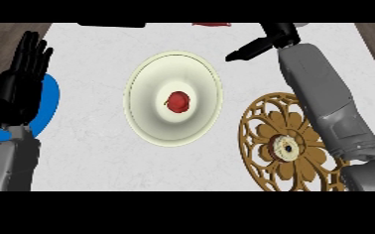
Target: Pick the bell pepper from the placemat and place it in the bowl
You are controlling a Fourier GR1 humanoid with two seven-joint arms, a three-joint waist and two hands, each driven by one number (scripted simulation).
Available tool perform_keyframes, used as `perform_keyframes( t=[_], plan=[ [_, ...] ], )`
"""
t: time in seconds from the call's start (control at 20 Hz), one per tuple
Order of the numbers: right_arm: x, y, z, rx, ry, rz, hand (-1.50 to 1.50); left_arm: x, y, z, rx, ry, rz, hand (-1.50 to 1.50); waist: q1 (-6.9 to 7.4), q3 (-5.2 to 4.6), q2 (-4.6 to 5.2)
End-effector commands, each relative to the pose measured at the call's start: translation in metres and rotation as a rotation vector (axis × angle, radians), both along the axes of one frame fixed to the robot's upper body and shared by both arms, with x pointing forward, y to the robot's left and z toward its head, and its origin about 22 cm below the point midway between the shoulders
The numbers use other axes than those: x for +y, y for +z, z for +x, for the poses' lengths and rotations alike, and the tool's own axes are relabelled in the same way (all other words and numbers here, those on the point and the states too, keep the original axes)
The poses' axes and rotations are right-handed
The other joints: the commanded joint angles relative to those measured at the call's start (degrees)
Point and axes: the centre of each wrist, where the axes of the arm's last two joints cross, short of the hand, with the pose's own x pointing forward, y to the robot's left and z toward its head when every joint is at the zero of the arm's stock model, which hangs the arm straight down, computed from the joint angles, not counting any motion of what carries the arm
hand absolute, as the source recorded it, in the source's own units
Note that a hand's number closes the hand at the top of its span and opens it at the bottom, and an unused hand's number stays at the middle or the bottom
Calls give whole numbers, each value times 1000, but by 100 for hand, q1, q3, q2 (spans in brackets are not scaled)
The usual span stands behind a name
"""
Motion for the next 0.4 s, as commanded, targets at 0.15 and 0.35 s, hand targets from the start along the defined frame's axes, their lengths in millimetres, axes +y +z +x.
perform_keyframes(
  t=[0.15, 0.35],
  plan=[
    [-88, -7, -8, -10, -36, 82, -150, -11, 3, 2, -20, -10, -6, 0, 134, 11, 84],
    [-119, -2, -13, 0, 4, 64, -150, -17, 11, 8, -23, -24, 0, 0, 123, 13, 81]
  ],
)
